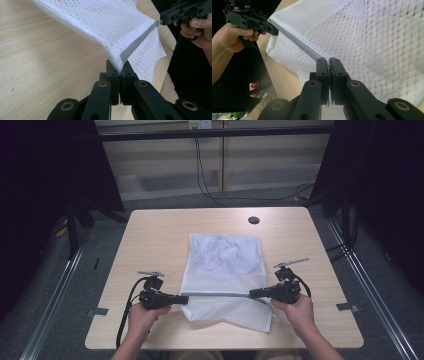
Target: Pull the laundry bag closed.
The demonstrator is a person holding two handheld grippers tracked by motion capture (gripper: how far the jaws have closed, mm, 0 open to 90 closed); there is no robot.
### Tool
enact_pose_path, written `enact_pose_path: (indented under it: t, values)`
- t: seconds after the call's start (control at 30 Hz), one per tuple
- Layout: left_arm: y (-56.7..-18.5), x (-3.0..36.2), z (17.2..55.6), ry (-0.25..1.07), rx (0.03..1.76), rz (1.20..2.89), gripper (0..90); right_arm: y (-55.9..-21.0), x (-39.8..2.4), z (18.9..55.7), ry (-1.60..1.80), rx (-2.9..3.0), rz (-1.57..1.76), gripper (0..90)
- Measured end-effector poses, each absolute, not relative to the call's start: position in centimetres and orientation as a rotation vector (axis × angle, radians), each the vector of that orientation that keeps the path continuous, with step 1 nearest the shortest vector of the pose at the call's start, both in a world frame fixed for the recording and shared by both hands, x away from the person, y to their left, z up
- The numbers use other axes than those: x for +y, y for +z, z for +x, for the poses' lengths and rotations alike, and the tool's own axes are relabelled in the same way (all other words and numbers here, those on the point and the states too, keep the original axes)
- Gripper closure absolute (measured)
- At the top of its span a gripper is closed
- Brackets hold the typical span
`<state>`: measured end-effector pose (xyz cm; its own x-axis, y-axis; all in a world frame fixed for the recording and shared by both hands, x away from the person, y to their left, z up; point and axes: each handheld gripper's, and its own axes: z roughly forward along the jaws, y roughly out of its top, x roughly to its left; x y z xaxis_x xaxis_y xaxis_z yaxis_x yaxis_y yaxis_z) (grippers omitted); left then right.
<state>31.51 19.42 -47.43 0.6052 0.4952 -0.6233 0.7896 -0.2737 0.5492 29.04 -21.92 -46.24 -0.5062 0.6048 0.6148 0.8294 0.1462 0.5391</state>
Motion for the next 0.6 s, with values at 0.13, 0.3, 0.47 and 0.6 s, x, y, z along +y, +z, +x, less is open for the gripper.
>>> enact_pose_path:
  t: [0.13,0.3,0.47,0.6]
  values:
    - [-47.4,19.5,31.6,-0.409,1.028,1.933,88.5,-46.3,-22.1,29.0,-1.290,-2.175,-1.402,87.3]
    - [-47.4,19.5,31.7,-0.401,1.019,1.940,88.5,-46.3,-22.7,28.8,-1.291,-2.172,-1.422,87.2]
    - [-47.3,19.5,31.7,-0.404,1.021,1.937,88.5,-46.2,-22.9,28.7,-1.293,-2.166,-1.428,87.2]
    - [-47.3,19.5,31.7,-0.401,1.016,1.943,88.5,-46.3,-23.1,28.5,-1.280,-2.173,-1.432,87.2]
